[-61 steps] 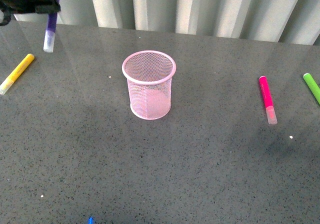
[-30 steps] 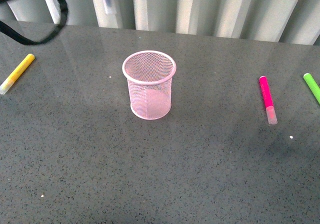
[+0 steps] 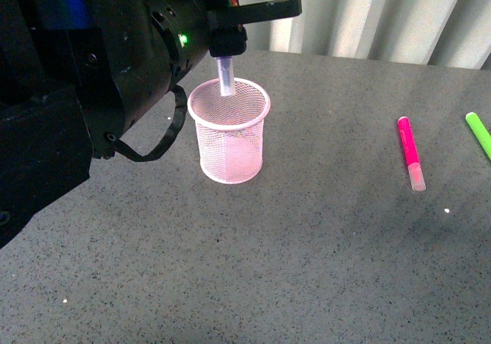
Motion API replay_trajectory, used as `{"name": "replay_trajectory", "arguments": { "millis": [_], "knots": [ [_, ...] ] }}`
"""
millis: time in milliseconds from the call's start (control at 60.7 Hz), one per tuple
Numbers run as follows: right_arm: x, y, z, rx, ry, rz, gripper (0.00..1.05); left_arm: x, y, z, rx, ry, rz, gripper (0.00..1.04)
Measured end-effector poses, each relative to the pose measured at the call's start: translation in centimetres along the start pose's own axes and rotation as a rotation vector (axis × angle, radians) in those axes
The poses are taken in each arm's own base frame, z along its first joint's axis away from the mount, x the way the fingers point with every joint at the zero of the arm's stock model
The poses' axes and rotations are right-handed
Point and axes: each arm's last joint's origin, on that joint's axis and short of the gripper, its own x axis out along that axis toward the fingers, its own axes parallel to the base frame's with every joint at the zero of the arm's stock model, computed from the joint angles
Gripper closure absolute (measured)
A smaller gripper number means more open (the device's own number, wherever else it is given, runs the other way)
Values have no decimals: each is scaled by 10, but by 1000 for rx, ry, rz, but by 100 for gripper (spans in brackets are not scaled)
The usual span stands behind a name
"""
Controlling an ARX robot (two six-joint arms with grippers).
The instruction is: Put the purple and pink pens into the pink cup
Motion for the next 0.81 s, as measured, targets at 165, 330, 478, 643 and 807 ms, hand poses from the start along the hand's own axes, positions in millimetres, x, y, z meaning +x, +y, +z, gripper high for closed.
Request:
{"name": "replay_trajectory", "arguments": {
  "millis": [165, 330, 478, 643, 807],
  "knots": [
    [0, 0, 0, 0, 0, 0, 7, 3, -3, -15, -4, 32, 9, 93],
    [0, 0, 0, 0, 0, 0, 7, 10, -5, -21, -4, 40, 8, 93],
    [0, 0, 0, 0, 0, 0, 7, 12, -6, -22, -4, 38, 7, 93],
    [0, 0, 0, 0, 0, 0, 7, 13, -4, -32, -8, 70, 30, 93],
    [0, 0, 0, 0, 0, 0, 7, 12, 3, -40, -26, 124, 62, 86]
  ]
}}
